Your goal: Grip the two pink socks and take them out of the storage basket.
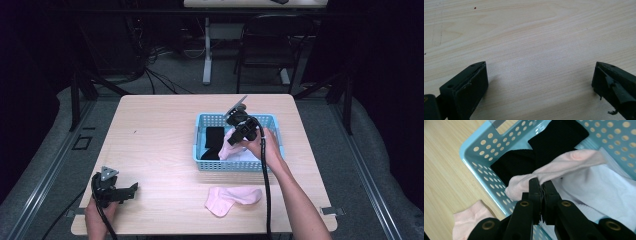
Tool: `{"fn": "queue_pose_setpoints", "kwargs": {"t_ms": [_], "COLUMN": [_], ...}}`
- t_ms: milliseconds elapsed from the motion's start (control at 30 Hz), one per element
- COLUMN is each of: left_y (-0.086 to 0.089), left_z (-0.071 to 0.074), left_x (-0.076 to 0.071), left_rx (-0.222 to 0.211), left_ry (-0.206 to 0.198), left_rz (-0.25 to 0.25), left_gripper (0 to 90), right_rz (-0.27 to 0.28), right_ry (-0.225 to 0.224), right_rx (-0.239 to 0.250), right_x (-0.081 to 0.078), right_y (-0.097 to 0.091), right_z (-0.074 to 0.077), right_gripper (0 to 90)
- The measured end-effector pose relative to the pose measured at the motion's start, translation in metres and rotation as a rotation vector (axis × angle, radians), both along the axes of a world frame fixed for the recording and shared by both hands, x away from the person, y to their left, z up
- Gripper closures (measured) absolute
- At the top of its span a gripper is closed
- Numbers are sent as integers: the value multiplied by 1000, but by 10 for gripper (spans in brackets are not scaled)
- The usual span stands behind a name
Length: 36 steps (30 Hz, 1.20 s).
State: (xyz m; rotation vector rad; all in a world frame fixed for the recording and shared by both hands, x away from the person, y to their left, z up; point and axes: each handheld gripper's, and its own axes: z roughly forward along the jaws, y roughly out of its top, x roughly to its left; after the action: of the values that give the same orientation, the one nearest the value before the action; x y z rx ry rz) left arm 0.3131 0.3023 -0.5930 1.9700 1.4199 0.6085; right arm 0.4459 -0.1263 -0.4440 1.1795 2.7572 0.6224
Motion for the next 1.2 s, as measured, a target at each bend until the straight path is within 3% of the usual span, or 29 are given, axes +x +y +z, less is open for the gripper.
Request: {"fn": "queue_pose_setpoints", "kwargs": {"t_ms": [400, 567, 833, 1200], "left_y": [0, 0, 0, 0], "left_z": [0, 0, 0, 0], "left_x": [0, 0, 0, 0], "left_rx": [-2, -2, -2, -5], "left_ry": [2, 1, 1, 1], "left_rz": [0, 0, 0, 0], "left_gripper": [6, 6, 6, 6], "right_rz": [-22, -15, -8, 19], "right_ry": [-40, -64, -132, -167], "right_rx": [22, 22, 61, 83], "right_x": [-16, -27, -47, -78], "right_y": [-26, -31, -39, -42], "right_z": [27, 37, 61, 85], "right_gripper": [874, 874, 871, 868]}}
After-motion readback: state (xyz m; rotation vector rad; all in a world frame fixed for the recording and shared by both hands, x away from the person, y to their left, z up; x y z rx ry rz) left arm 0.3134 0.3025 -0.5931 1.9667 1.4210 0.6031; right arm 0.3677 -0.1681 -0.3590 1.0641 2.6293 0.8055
